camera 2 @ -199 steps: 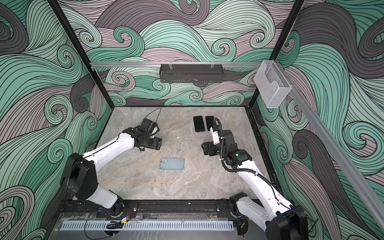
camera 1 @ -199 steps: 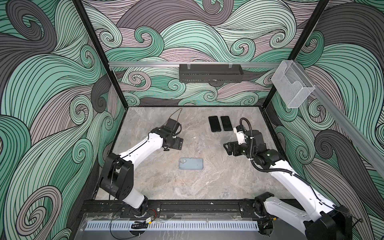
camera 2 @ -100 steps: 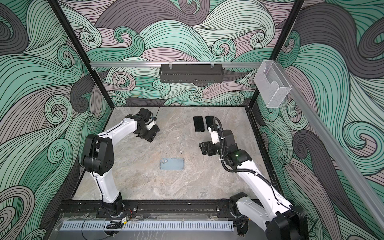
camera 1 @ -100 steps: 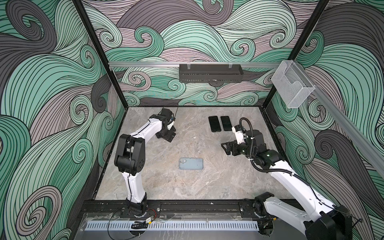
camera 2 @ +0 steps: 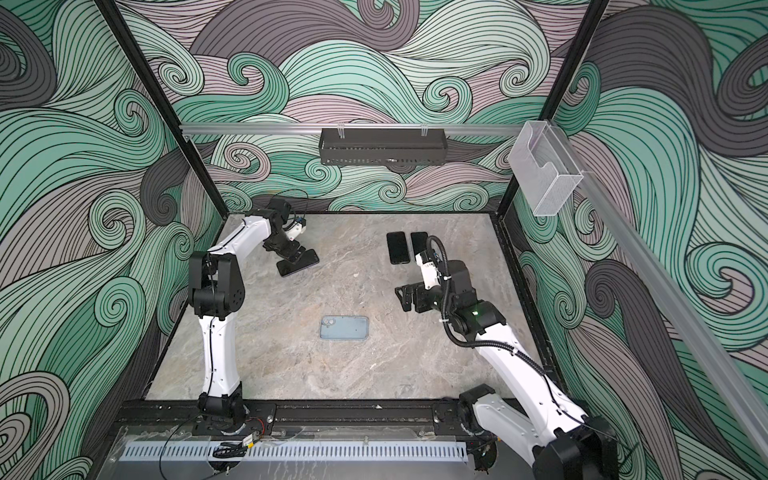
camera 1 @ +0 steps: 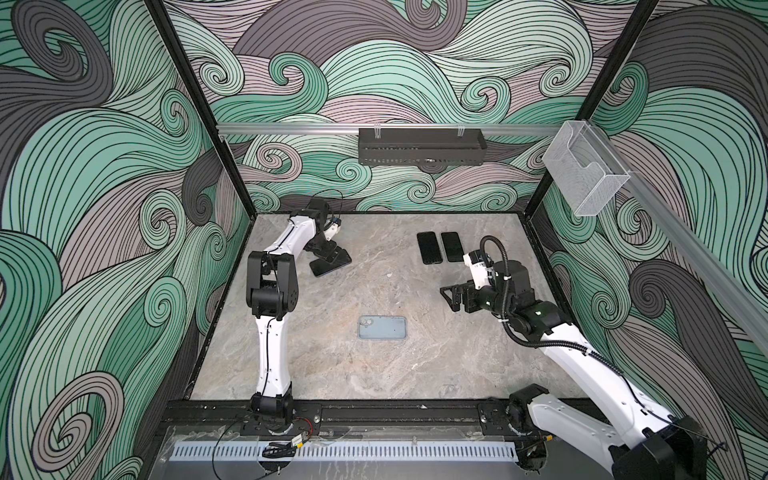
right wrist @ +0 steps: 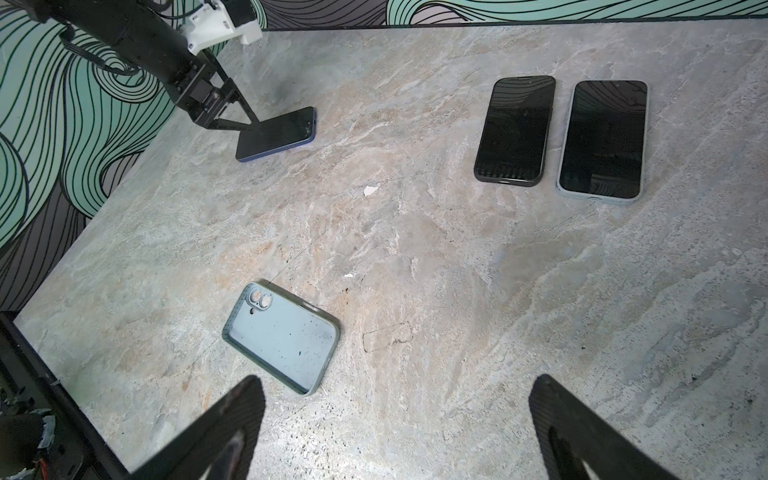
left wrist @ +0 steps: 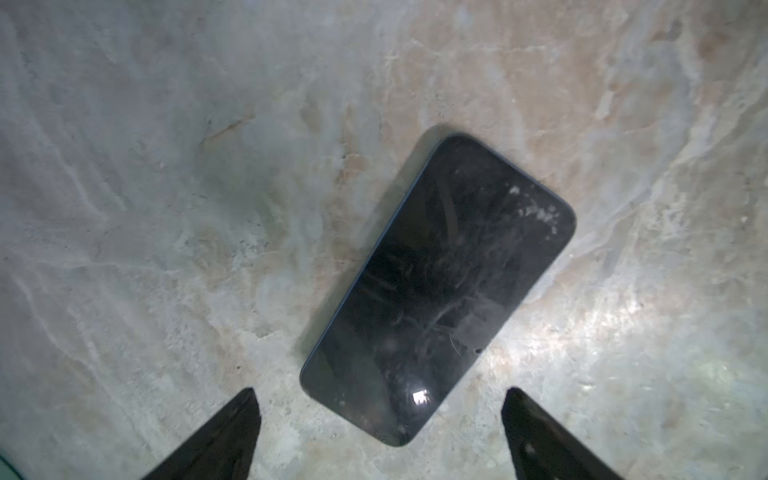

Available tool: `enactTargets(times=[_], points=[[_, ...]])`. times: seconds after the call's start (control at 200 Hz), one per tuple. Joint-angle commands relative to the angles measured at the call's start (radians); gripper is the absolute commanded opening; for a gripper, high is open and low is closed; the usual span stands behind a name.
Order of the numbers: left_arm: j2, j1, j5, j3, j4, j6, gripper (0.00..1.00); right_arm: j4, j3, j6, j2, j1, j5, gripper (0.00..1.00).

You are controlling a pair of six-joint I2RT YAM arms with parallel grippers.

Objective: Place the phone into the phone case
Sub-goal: 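Release the case and move the left gripper over the blue-edged black phone, then grasp the blue-edged black phone with the left gripper and lift it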

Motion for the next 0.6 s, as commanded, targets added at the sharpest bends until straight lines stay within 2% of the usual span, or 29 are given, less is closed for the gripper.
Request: enactTargets(times=[0.0,0.12,0.285,0.445,0.595], points=[[0.028,0.004,0.059,0.025,-0.076,0.076,0.94,-0.034,0.021,-0.004,-0.011,0.004,-0.016,1.0],[0.044,0.005,0.045,0.026,-0.072,0.118,0.94,-0.046,0.032,-0.01,-0.02,0.004,-0.005,1.0],[0.08,0.005,0.03,0.064,-0.057,0.115,0.94,-0.075,0.062,-0.021,-0.016,0.005,-0.002,1.0],[0.14,0.005,0.048,0.142,-0.12,0.128,0.95,-0.104,0.077,-0.036,-0.032,0.005,0.011,1.0],[0.164,0.005,0.055,0.157,-0.138,0.148,0.95,-0.119,0.079,-0.042,-0.046,0.004,0.035,1.0]])
